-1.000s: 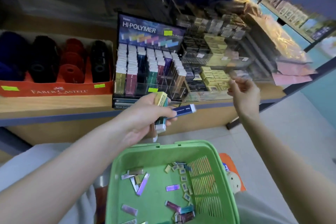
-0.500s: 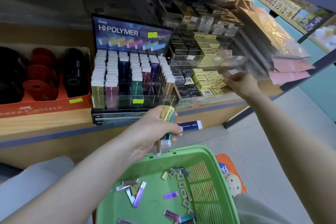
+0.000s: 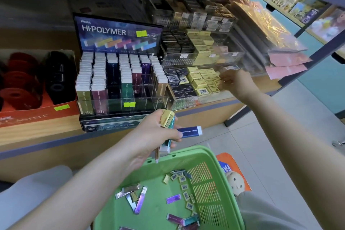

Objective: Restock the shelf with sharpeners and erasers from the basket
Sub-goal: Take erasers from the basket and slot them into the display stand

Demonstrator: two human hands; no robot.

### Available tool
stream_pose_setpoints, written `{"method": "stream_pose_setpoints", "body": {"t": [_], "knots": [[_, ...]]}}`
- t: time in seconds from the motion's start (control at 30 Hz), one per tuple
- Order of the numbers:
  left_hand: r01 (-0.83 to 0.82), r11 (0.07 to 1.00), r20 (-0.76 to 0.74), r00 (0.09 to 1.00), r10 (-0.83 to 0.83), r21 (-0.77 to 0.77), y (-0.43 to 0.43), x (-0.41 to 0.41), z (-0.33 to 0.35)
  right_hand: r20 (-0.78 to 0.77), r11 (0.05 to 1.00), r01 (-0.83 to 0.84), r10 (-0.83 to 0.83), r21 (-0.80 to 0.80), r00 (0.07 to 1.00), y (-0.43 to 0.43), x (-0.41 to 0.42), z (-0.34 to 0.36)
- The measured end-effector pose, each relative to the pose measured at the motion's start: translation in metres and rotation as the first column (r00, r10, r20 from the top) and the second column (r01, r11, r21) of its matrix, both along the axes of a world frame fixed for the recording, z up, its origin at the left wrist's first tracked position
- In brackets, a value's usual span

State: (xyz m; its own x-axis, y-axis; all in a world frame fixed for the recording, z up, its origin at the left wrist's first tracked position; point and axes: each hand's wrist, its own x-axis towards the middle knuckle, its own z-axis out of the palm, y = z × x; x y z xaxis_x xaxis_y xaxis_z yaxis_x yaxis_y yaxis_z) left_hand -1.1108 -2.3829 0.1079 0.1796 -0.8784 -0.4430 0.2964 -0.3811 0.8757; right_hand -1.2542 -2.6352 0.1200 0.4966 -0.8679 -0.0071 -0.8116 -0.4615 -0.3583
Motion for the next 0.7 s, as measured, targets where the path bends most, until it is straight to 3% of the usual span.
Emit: {"method": "stream_pose_setpoints", "body": {"t": [0.27,0.47,0.53,0.63,0.7], "knots": [[-0.001,1.000,-0.006,1.000,0.001,-0.004,-0.002,0.001,0.002,0.094,0.988,0.082,-0.070,-0.131,0.993,0.002,0.001,-0.007],[-0.072,0.997,-0.012,0.997,0.072,-0.006,-0.006,0.002,0.001,-0.079,0.971,0.028,-0.048,-0.238,0.996,0.014,0.005,-0.007],[-0.096,0.995,-0.014,0.995,0.096,-0.006,-0.006,0.002,0.001,0.072,0.962,0.014,0.006,-0.272,0.997,0.039,0.012,-0.001],[-0.115,0.993,0.018,0.993,0.115,-0.017,-0.006,0.002,0.000,0.287,0.995,-0.040,0.065,-0.093,0.956,0.095,0.021,0.013],[-0.120,0.992,0.064,0.990,0.122,-0.031,-0.004,0.002,-0.001,0.229,0.981,-0.152,0.122,0.120,0.966,0.127,0.021,0.020]]}}
